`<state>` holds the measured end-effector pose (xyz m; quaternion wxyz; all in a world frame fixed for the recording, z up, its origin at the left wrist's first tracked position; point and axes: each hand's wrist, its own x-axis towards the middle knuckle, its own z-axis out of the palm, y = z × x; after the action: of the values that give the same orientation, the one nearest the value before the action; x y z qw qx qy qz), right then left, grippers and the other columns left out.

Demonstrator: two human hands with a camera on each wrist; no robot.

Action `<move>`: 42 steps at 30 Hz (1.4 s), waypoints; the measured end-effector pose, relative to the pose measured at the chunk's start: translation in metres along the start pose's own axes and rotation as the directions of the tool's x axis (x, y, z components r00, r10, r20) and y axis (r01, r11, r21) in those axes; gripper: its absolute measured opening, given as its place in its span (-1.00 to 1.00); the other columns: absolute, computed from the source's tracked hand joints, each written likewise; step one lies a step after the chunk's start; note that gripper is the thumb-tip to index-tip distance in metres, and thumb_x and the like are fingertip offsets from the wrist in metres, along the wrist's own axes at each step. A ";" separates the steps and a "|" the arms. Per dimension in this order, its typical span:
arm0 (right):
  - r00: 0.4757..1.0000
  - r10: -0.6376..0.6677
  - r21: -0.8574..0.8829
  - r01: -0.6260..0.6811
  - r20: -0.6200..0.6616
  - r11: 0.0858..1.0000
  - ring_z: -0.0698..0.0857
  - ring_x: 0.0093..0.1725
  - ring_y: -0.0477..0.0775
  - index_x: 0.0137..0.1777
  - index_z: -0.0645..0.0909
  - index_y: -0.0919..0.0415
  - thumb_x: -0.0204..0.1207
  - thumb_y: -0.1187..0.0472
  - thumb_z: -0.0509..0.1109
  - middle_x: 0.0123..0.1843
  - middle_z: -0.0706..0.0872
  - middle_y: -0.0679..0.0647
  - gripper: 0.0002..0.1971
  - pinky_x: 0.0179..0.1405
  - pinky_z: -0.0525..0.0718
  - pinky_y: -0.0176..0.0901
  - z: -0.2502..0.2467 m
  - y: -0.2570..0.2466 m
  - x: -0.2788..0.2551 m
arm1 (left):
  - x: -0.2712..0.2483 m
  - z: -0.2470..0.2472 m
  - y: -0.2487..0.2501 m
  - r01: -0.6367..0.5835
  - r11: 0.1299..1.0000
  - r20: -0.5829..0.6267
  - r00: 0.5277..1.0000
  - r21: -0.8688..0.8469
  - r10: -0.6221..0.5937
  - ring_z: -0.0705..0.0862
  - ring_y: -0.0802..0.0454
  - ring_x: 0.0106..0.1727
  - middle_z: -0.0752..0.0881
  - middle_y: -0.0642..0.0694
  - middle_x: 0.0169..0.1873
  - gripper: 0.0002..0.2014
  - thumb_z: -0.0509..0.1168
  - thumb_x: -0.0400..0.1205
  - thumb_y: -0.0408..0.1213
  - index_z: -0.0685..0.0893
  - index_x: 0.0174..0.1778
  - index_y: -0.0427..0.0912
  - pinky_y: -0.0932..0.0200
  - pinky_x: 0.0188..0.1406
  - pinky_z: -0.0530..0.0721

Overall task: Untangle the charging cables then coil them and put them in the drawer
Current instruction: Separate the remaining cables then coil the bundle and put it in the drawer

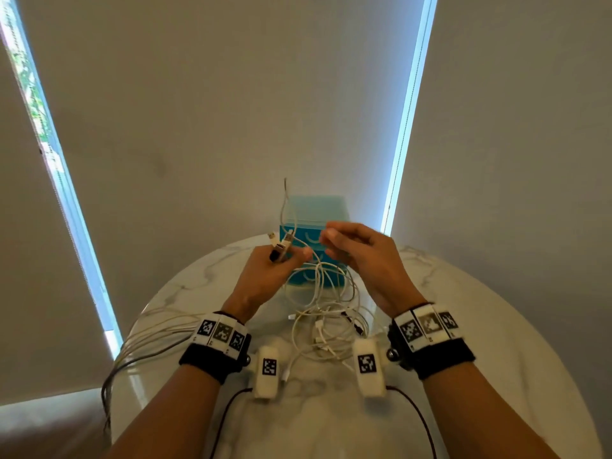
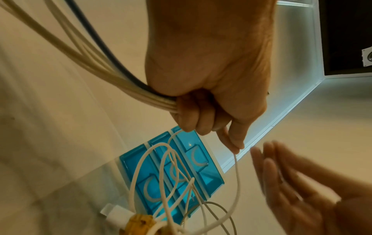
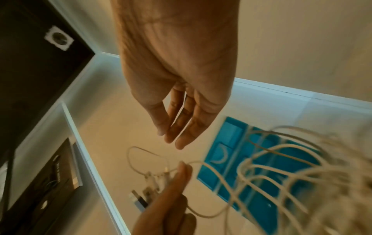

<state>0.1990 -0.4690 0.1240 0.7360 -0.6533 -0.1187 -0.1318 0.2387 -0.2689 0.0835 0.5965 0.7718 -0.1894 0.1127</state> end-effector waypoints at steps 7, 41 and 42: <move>0.973 0.225 -0.266 -0.231 -0.052 0.936 0.87 -0.10 0.06 0.20 0.82 0.17 0.63 0.20 0.65 0.04 0.90 0.22 -0.81 -0.13 0.85 -0.20 -0.019 0.038 -0.011 | 0.001 0.006 -0.007 0.037 0.999 -0.057 0.998 -0.003 -0.037 0.87 0.15 -0.04 0.93 0.10 -0.12 -0.77 0.49 0.72 0.10 0.96 -0.03 0.06 -0.07 0.12 0.82; 0.892 -0.142 -0.339 -0.013 -0.430 0.941 0.79 -0.21 -0.05 0.01 0.74 0.09 0.68 -0.10 0.56 -0.16 0.86 0.04 -0.74 -0.16 0.77 -0.10 -0.035 0.028 -0.029 | -0.004 0.013 -0.005 0.096 0.995 0.102 0.990 -0.005 -0.095 0.63 0.44 -0.48 0.72 0.26 -0.55 -0.75 0.59 0.64 0.02 0.96 0.00 -0.11 0.57 -0.42 0.49; 0.864 -0.272 -0.443 0.065 -0.423 0.894 0.76 -0.15 -0.14 0.00 0.72 0.02 0.64 -0.09 0.60 -0.11 0.83 -0.04 -0.78 -0.05 0.75 -0.16 -0.038 0.025 -0.029 | -0.004 0.012 -0.006 0.102 0.994 0.137 0.985 0.034 -0.105 0.64 0.43 -0.45 0.75 0.25 -0.50 -0.74 0.59 0.63 0.06 0.96 -0.01 -0.07 0.54 -0.36 0.50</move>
<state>0.1810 -0.5031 0.0860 0.5719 -0.7286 0.0378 -0.3750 0.2371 -0.2788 0.0736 0.5764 0.7945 -0.1885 0.0303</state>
